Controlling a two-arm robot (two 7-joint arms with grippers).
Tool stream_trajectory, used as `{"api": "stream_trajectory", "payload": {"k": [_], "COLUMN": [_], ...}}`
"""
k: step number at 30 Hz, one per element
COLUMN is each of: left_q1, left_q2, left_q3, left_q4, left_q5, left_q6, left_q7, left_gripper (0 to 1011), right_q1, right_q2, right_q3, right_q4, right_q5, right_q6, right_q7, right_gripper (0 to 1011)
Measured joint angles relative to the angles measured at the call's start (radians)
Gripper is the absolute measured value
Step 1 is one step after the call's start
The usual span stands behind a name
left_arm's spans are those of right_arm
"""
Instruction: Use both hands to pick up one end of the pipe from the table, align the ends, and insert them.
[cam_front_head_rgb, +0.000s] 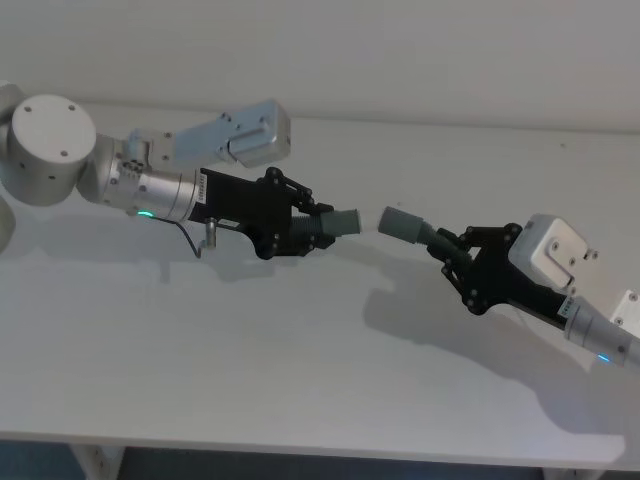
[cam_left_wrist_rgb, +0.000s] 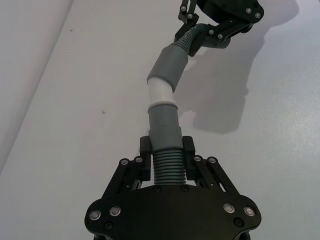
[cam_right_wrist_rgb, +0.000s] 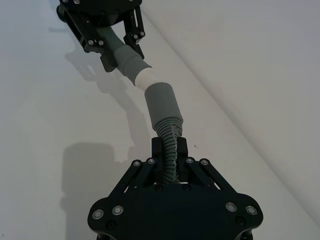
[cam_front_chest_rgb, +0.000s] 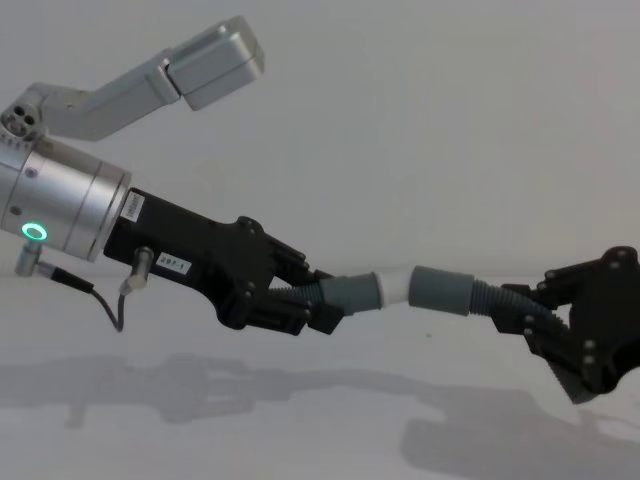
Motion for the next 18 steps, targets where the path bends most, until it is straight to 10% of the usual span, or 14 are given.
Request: {"api": "stream_trajectory", "payload": {"k": [18], "left_q1": [-0.029], "left_q2": [-0.019], "left_q3": [0.025], "left_q4": [0.042], "left_q5": [0.004], "left_q6": [-0.014], "left_q7": [-0.033], "left_gripper": [360], "right_q1": [0.011], "right_q2": [0.008], "right_q3": [-0.005], "right_q4": [0.004], "right_q5": [0.001], "right_q6": [-0.047], "right_q7": [0.012], "right_gripper": [155]}}
